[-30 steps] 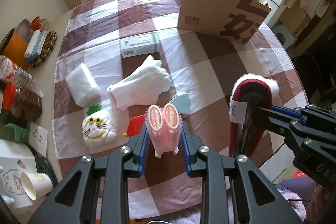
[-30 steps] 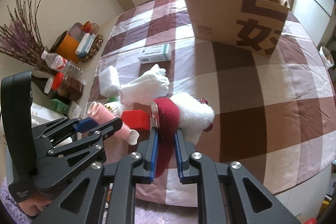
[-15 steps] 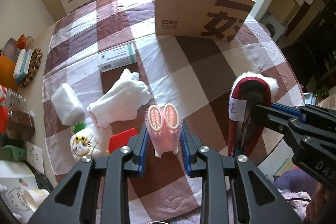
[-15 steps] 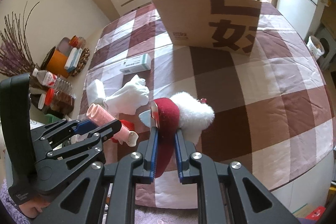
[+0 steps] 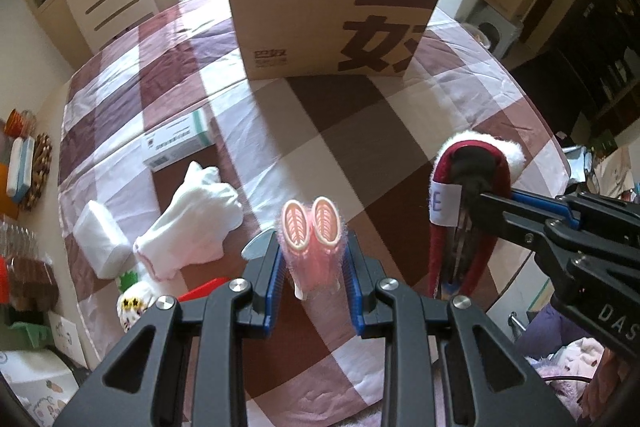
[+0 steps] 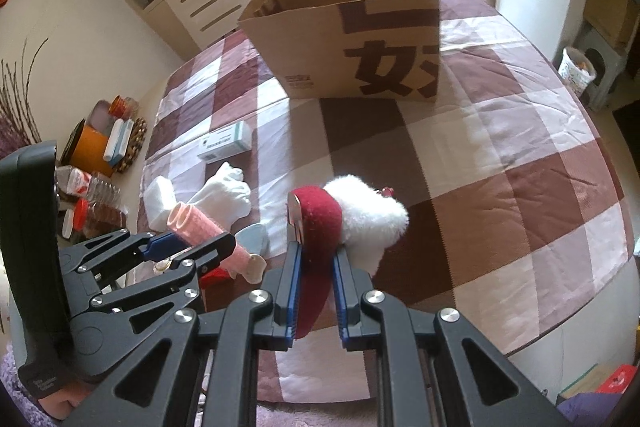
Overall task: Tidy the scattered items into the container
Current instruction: 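Carry the hair rollers into the cardboard box while the right tool carries the stapler in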
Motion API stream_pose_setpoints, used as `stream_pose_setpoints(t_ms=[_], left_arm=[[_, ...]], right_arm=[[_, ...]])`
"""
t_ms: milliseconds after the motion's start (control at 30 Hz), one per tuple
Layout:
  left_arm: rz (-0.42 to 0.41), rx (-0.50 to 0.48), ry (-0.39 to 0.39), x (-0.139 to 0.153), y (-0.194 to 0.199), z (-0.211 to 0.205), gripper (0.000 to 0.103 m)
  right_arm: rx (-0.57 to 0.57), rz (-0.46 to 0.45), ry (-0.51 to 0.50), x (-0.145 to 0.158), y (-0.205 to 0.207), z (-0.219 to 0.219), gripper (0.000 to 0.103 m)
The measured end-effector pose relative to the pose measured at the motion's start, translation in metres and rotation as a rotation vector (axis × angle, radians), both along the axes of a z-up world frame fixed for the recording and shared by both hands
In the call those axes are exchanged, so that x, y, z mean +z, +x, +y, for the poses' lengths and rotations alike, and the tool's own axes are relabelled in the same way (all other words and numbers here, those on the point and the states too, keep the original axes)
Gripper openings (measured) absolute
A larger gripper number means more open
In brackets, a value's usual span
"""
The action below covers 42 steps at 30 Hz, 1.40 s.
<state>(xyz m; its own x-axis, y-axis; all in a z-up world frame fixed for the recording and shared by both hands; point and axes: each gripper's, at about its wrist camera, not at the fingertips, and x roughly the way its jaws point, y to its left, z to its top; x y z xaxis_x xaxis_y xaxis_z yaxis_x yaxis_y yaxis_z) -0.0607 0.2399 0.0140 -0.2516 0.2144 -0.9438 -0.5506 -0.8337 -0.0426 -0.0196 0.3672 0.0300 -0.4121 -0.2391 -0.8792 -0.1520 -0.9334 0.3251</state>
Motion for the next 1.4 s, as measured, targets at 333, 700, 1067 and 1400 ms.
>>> stream_pose_setpoints(t_ms=[333, 700, 1067, 1400], left_arm=[[-0.004, -0.062, -0.003, -0.001, -0.011, 0.027, 0.028], [-0.005, -0.114, -0.002, -0.001, -0.021, 0.054, 0.028], [0.0, -0.13, 0.003, -0.002, -0.037, 0.072, 0.028], [0.005, -0.123, 0.007, -0.006, -0.058, 0.08, 0.028]], right_arm=[[-0.064, -0.002, 0.003, -0.001, -0.006, 0.023, 0.015], [-0.113, -0.01, 0.005, -0.003, -0.015, 0.045, 0.015], [-0.129, -0.008, 0.008, -0.005, -0.029, 0.06, 0.015], [-0.12, -0.007, 0.018, -0.008, -0.053, 0.066, 0.015]])
